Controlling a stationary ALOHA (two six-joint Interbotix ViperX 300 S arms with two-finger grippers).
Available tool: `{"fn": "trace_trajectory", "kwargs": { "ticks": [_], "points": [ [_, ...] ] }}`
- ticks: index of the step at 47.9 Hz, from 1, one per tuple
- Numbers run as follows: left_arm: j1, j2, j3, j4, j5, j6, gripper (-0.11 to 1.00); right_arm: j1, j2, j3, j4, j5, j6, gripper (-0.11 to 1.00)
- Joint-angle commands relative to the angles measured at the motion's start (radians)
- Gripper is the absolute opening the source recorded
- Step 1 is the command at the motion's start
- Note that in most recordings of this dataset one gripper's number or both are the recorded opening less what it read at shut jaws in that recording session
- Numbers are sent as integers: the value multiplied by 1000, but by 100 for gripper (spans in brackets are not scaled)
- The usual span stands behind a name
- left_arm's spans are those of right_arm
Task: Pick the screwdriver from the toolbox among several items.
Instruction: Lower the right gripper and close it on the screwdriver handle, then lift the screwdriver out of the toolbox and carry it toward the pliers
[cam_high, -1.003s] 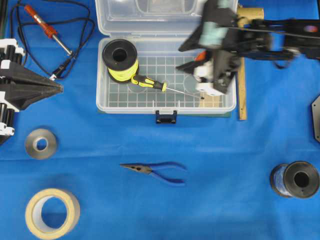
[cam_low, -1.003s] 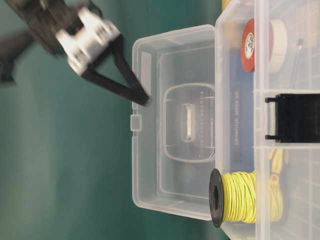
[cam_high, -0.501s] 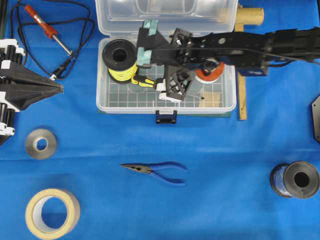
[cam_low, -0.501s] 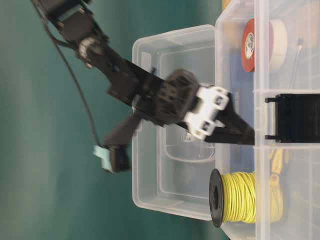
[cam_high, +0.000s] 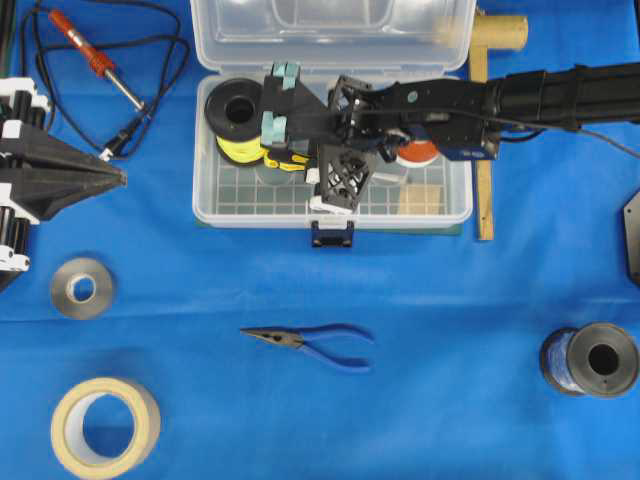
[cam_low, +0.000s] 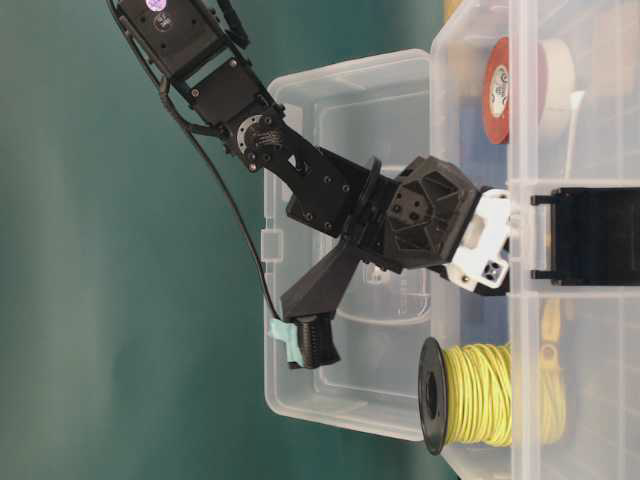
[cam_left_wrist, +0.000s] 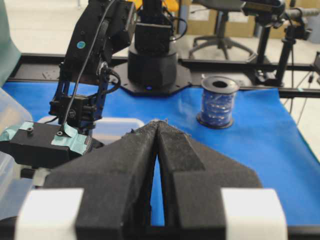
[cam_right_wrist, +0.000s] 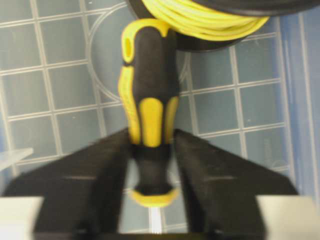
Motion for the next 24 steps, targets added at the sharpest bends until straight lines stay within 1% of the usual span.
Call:
{"fn": "trace_trajectory", "kwargs": {
  "ticks": [1,11,17,24],
  "points": [
    [0,5,-17,-2,-5,-2,0,-5,-25,-15,0,3,0,24],
    [9,3,-17,-2,-5,-6,0,-5,-118,-12,2,60,6,25],
    [11,3,-17,-2,-5,-8,0,-5,-207,-12,2,110,12,26],
    [11,3,-17,-2,-5,-8,0,14,-327,-12,2,179,31,25]
  ]
}}
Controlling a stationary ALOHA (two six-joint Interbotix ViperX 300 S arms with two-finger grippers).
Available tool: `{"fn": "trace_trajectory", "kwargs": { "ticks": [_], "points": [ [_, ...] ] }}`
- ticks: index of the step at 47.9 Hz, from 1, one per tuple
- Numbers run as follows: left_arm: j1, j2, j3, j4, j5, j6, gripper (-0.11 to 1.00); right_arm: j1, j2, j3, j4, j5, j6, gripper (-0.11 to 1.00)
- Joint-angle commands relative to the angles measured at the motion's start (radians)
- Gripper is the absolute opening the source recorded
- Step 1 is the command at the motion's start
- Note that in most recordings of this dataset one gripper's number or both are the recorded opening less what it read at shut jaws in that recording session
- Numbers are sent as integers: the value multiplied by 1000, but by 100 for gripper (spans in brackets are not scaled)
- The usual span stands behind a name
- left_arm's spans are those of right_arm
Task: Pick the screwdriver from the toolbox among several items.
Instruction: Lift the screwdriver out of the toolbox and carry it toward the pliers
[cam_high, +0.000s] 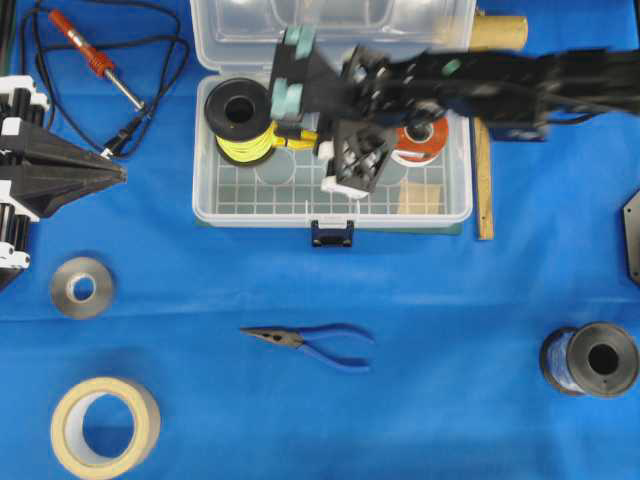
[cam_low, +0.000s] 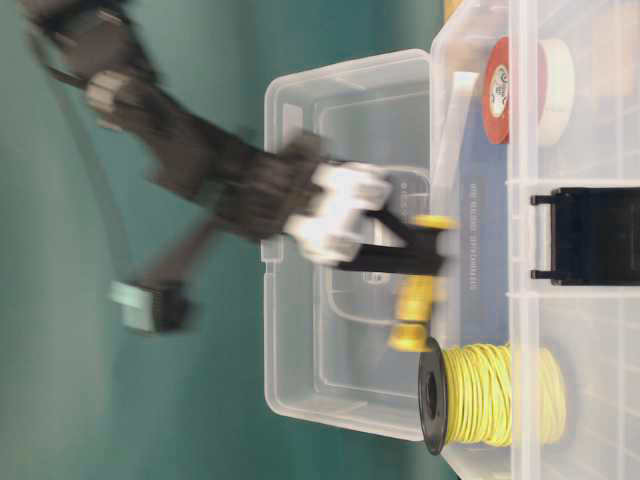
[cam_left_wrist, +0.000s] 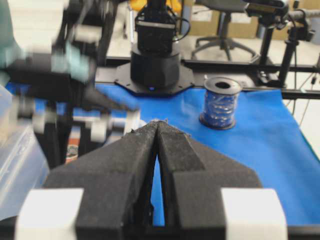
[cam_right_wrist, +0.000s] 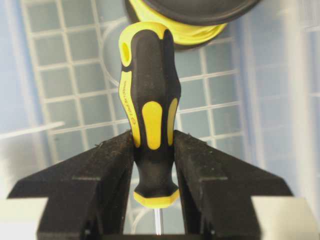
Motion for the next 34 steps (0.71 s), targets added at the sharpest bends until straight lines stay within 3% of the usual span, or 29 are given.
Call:
{"fn": "trace_trajectory", "kwargs": {
  "ticks": [1,12,21,27,34],
  "points": [
    [3,3,-15,-2,-5,-2,0,20,-104,-12,2,34,14,25],
    [3,2,-15,-2,-5,-3,0,166,-161,-5,2,51,86,25],
    [3,3,-15,-3,-5,-3,0,308,-104,-11,-15,-61,201,25],
    [3,3,-15,-2,-5,-3,0,351,-15,-25,-29,-117,279,25],
    [3,3,-12,-2,-6,-3,0,364,91,-58,-29,-130,321,25]
  ]
}}
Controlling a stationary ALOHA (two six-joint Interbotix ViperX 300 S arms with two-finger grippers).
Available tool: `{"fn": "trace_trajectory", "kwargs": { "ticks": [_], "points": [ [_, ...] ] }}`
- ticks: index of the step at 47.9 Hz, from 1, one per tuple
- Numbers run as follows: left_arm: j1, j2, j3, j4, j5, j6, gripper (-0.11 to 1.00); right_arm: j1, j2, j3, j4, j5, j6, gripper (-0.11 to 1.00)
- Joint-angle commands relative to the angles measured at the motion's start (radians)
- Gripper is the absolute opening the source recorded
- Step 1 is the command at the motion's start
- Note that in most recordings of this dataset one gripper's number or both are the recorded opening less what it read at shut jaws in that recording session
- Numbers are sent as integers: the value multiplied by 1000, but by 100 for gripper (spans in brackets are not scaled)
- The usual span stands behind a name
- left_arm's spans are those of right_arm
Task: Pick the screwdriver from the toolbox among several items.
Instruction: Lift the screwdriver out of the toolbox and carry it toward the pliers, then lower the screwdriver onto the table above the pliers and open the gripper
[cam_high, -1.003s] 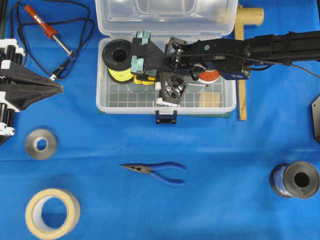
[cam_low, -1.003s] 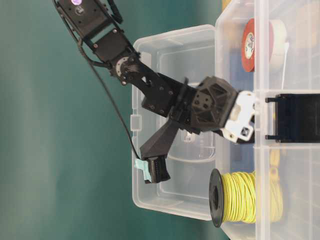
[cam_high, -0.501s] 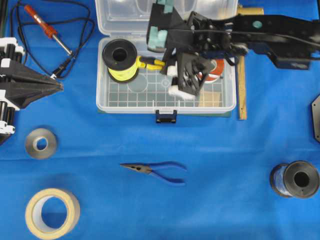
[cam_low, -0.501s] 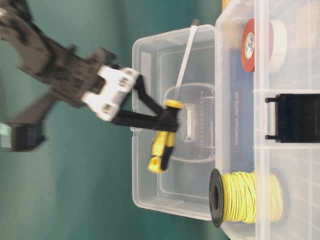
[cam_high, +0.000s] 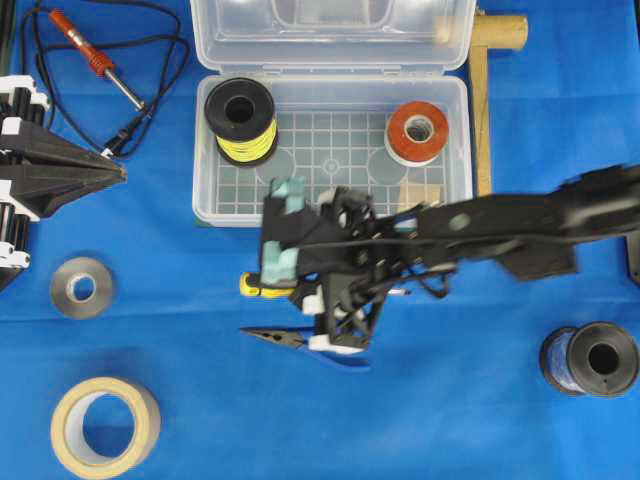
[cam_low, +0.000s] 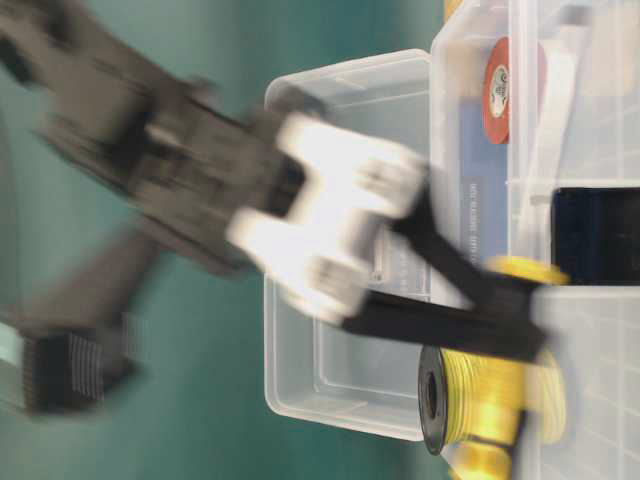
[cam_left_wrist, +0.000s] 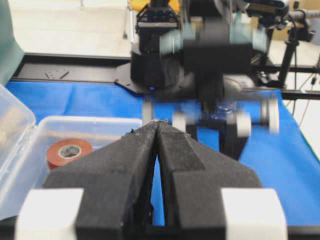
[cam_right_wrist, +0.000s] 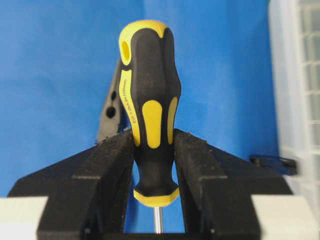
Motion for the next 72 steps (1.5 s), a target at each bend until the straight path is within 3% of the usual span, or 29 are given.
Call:
{"fn": "trace_trajectory", "kwargs": {
  "ticks": [1,16,34,36,42,45,51,59,65,72],
  "points": [
    [2,5,-12,-2,-6,-2,0,11,32,-46,-3,-14,12,25],
    [2,5,-6,-3,-3,-5,0,14,178,-112,2,-11,23,26],
    [2,3,-5,-3,-3,-6,0,14,193,-117,3,23,43,26],
    [2,3,-5,-3,-3,-6,0,14,190,-117,0,32,43,31],
    [2,-2,-5,-3,2,-6,0,14,161,-117,-3,58,40,68],
    [2,-6,-5,-3,8,-6,0,14,132,-115,-9,75,41,79],
    [2,-20,-5,-3,26,-6,0,14,29,-109,-43,138,40,71],
    [2,-40,-5,-3,43,-8,0,23,-130,-64,-120,175,41,71],
    [2,-49,-3,-3,55,-6,0,41,-276,26,-207,173,43,71],
    [2,-58,-3,-3,60,-8,0,52,-448,189,-244,112,48,71]
  ]
}}
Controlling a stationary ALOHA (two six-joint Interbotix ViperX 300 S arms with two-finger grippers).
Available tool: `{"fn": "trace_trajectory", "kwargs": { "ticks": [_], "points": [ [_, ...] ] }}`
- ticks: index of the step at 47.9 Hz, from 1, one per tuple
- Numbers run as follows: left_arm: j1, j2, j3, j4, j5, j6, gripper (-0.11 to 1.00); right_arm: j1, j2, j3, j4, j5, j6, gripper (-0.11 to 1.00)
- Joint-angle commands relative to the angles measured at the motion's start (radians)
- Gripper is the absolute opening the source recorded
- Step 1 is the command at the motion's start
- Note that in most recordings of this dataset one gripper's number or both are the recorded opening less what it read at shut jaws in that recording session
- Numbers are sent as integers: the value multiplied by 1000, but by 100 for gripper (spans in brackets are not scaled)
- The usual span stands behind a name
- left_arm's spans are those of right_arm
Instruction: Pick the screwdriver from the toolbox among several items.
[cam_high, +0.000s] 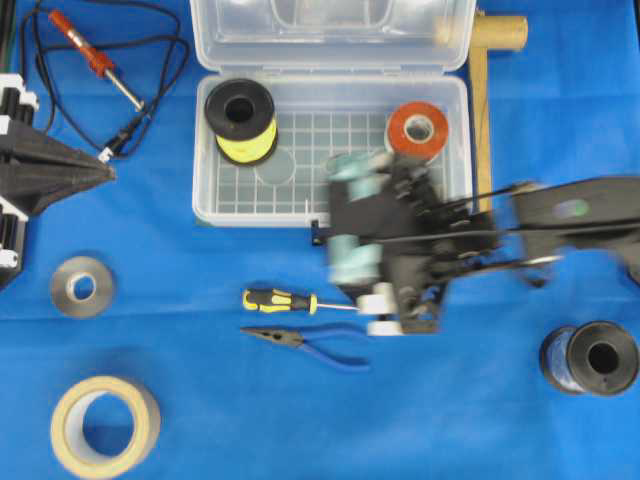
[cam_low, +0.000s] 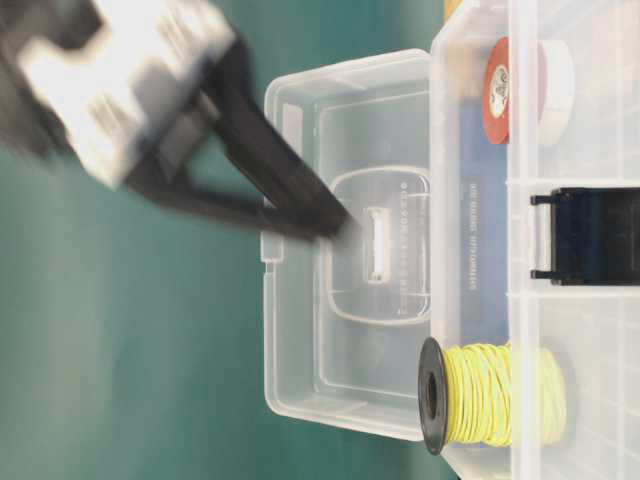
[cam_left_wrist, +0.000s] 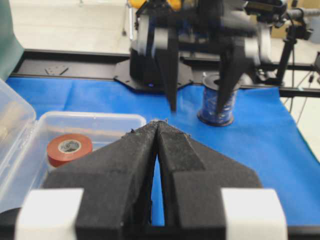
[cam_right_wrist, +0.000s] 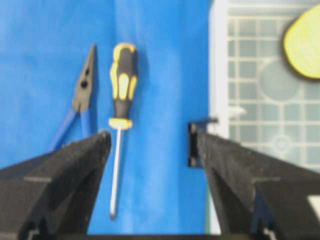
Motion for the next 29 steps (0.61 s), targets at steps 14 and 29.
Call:
{"fn": "trace_trajectory", "kwargs": {
  "ticks": [14,29],
  "points": [
    [2,-2,-8,-3,-5,-2,0,8,-523,465,-20,-321,20,71],
    [2,-2,-3,-3,-5,-2,0,-5,-804,765,-26,-465,20,71]
  ]
}}
